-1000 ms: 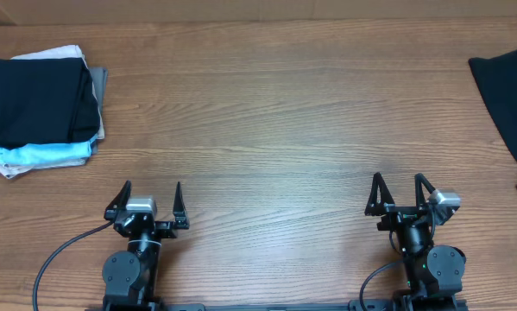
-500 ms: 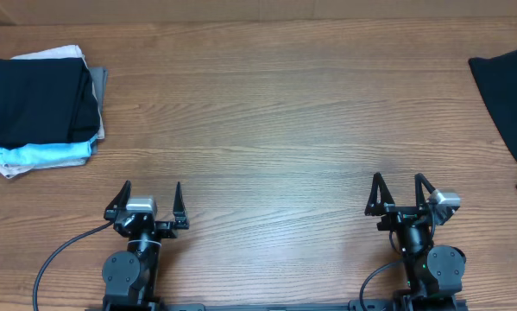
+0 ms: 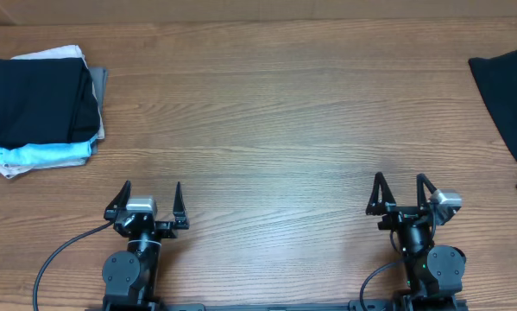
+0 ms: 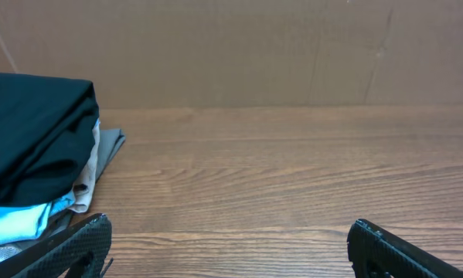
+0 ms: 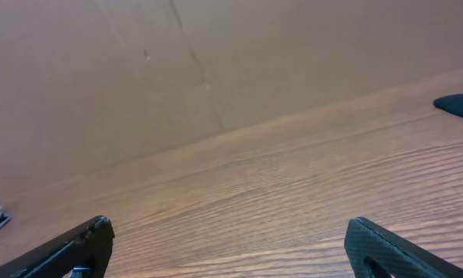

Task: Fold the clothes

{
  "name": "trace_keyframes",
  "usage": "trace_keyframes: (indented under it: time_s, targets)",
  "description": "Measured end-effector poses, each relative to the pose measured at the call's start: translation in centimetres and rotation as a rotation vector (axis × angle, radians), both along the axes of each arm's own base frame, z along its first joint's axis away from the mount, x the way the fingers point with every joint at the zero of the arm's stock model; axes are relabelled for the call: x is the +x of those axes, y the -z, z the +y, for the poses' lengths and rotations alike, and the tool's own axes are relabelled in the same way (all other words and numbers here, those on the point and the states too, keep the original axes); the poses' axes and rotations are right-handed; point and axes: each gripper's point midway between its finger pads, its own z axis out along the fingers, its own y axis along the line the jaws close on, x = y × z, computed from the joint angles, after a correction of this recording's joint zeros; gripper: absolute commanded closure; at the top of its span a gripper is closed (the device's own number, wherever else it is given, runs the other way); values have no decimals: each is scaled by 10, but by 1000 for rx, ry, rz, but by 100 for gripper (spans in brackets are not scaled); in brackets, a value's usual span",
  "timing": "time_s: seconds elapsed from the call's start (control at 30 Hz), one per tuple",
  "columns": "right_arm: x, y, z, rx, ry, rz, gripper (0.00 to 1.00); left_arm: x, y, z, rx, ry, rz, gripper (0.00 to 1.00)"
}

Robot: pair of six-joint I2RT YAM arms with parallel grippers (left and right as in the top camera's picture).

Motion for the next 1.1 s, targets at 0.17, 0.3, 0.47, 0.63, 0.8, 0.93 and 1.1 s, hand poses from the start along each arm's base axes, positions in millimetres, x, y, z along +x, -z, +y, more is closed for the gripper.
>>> trace_keyframes:
  time_s: [0.17,0.3,0.47,0.63,0.8,0.93,1.1]
  targets:
    - [0,0,-1,-58,5,-4,0,0,0,0,0,0,0,0]
    - [0,0,-1,-126,2,-8,0,0,0,0,0,0,0,0]
    - [0,0,-1,-160,1,-10,0,0,0,0,0,0,0,0]
    - [0,0,-1,-169,1,-11,0,0,0,0,0,0,-1,0]
    - [0,0,-1,-174,1,-12,0,0,0,0,0,0,-1,0]
    - [0,0,-1,-176,1,-11,0,0,0,0,0,0,-1,0]
    - [0,0,-1,-176,1,-12,0,0,0,0,0,0,0,0]
